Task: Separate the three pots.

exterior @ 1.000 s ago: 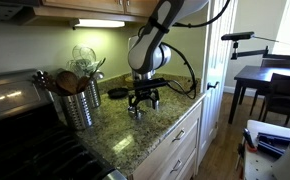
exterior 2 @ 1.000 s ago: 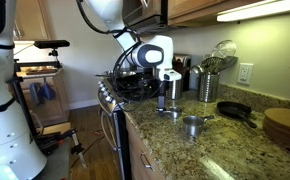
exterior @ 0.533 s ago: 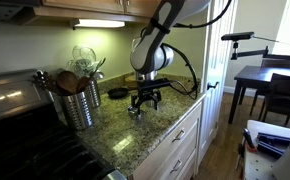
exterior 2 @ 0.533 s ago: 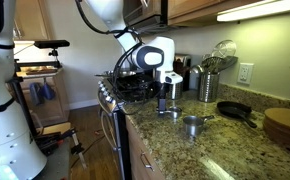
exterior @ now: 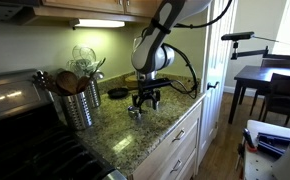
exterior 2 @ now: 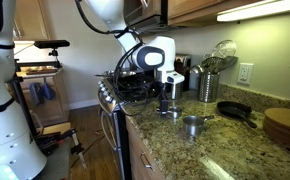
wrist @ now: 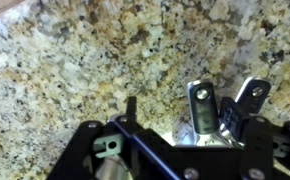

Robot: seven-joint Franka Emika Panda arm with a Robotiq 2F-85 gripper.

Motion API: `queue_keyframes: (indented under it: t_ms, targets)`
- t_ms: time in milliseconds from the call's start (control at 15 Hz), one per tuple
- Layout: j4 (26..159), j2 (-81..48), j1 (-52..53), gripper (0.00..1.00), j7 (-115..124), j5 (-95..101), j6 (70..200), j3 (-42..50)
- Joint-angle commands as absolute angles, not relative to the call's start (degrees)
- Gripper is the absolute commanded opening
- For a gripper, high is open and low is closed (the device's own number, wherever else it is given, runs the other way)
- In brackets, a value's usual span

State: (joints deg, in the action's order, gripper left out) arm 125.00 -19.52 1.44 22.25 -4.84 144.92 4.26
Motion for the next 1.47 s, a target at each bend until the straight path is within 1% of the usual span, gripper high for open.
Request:
queue_keyframes:
  t_ms: [0, 67, 133, 200, 333, 400, 467, 533, 600, 667, 733, 800, 933, 1000, 1067, 1400]
  targets:
    - [126.7, -18.0, 0.9, 0.7, 19.9, -5.4, 146.6, 4.0]
    - [126.6, -18.1, 0.9, 0.67, 19.6, -5.5, 146.7, 3.9]
    - [126.6, -18.1, 0.9, 0.73, 19.3, -5.5, 146.7, 3.9]
    - [126.5, -18.2, 0.9, 0.75, 18.9, -5.5, 146.7, 3.9]
    - [126.3, -18.3, 0.9, 0.74, 18.3, -5.4, 146.5, 3.8]
    - [126.3, -18.3, 0.8, 0.7, 18.0, -5.4, 146.5, 3.8]
    - [126.3, -18.3, 0.9, 0.62, 17.8, -5.4, 146.5, 3.8]
    - [126.3, -18.3, 0.8, 0.56, 17.4, -5.4, 146.5, 3.7]
    - [126.2, -18.4, 0.7, 0.57, 16.8, -5.4, 146.4, 3.6]
    - [126.1, -18.4, 0.7, 0.64, 16.0, -5.1, 146.3, 3.6]
    - [126.0, -18.5, 0.6, 0.76, 14.6, -4.7, 146.1, 3.4]
    - [125.9, -18.5, 0.5, 0.86, 13.2, -4.5, 145.8, 3.3]
    - [125.5, -18.6, 0.2, 0.92, 9.8, -4.1, 144.8, 3.0]
    - [125.2, -18.6, 0.0, 0.98, 7.5, -4.1, 144.3, 2.6]
    - [125.0, -18.6, -0.1, 1.0, 5.6, -3.9, 144.0, 2.5]
    - [124.3, -19.0, -0.5, 1.0, -2.0, -3.1, 143.1, 1.8]
